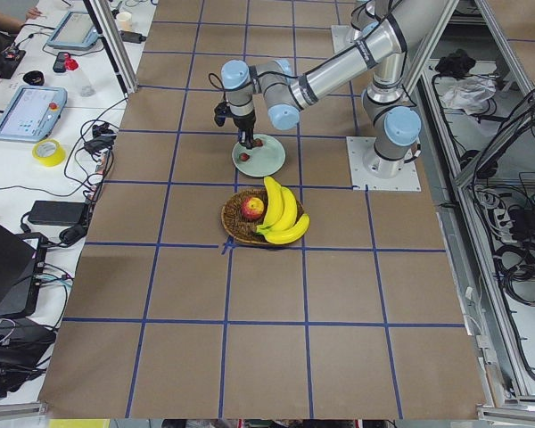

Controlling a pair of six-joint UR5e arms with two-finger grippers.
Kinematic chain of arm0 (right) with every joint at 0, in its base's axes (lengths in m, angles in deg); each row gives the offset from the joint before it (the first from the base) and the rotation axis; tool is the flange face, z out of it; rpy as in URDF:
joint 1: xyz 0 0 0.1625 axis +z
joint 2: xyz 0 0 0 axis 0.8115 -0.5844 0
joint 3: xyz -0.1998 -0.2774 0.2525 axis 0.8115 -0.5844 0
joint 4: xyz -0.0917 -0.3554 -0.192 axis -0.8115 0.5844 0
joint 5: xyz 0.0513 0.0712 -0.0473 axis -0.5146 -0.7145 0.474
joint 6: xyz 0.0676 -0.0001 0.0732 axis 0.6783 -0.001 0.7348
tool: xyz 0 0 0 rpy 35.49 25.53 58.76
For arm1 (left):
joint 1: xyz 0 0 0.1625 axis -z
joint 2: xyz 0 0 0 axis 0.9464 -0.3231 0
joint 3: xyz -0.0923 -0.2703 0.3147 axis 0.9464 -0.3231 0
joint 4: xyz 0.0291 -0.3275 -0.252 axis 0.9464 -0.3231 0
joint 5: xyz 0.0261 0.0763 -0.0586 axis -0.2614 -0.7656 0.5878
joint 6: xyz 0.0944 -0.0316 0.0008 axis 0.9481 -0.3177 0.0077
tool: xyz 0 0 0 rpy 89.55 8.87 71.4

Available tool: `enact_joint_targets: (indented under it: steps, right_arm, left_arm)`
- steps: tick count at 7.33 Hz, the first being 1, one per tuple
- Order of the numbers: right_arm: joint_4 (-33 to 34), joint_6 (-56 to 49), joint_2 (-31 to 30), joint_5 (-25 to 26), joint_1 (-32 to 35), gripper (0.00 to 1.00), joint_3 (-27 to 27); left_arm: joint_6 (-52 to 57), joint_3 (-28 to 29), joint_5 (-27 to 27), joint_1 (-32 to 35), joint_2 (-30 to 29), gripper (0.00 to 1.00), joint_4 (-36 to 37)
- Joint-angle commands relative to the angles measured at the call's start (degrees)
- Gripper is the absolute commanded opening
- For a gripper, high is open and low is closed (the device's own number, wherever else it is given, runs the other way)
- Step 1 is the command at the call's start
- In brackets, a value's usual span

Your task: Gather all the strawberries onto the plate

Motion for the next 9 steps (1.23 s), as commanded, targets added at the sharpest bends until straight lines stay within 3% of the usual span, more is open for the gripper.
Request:
enact_joint_targets:
  steps: [1, 2, 3, 4, 6, 9]
  right_arm:
    - [-0.91, 1.0, -0.06, -1.32, 0.09, 1.0, -0.04]
    - [-0.82, 1.0, 0.03, -0.71, 0.0, 1.0, 0.22]
    - [-0.82, 1.0, -0.06, -0.62, 0.0, 1.0, 0.13]
    - [-0.82, 1.17, -0.06, -0.97, 0.09, 1.0, 0.22]
    - [-0.82, 2.4, -0.06, -0.71, 0.09, 1.0, 0.31]
    - [-0.12, 2.76, 0.03, -0.71, 0.09, 1.0, 0.75]
  left_arm:
    - [0.7, -2.47, 0.32, -1.26, -0.99, 0.39, 0.44]
    - [0.01, -2.22, 0.32, -1.35, -0.9, 0.81, 1.06]
    - [0.17, -0.3, 0.06, -1.09, 0.23, 0.98, 2.28]
    - [0.18, 5.46, 0.06, -0.48, 1.46, 1.0, 0.55]
    - [-6.35, 17.42, -0.12, 5.29, 5.41, 1.0, -17.66]
    - [-19.48, 20.8, 0.5, 14.71, 13.48, 1.0, -26.15]
